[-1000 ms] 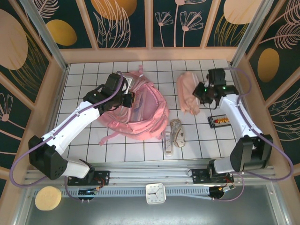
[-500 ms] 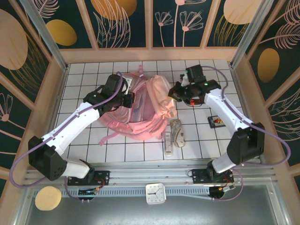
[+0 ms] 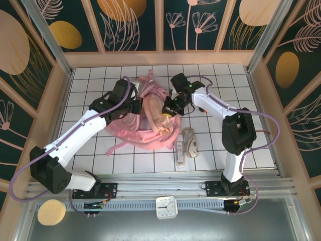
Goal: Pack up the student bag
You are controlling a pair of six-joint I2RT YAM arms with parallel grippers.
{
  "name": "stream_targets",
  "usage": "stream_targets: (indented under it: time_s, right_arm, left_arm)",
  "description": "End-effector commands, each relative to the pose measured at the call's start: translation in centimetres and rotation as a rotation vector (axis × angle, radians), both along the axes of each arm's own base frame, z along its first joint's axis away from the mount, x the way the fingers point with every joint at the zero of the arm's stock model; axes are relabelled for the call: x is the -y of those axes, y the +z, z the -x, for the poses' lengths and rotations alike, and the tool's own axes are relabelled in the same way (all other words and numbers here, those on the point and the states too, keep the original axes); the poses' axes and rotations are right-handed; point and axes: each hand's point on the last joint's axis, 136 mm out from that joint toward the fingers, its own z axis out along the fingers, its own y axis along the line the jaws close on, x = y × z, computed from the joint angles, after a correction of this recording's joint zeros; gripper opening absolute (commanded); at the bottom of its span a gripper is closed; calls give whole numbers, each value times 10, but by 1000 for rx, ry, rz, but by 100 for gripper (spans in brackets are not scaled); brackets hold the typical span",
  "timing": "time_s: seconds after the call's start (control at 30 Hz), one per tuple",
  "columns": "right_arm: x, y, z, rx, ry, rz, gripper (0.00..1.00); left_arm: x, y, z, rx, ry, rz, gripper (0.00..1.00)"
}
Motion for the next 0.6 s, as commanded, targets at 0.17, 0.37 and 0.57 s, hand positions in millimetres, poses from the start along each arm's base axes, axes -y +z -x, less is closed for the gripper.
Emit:
stream_targets:
  time_s: [0.17, 0.37, 0.57]
  right_arm:
    - [15, -16, 14, -17, 31, 47, 0]
    - [-33, 19, -51, 78, -33, -94, 0]
    - [-68, 20, -105, 115, -117, -137, 0]
  left_arm:
    - [8, 55, -16, 148, 39, 138, 0]
    - [34, 32, -2, 79, -85, 154, 0]
    - [51, 36, 5, 73, -133, 174, 0]
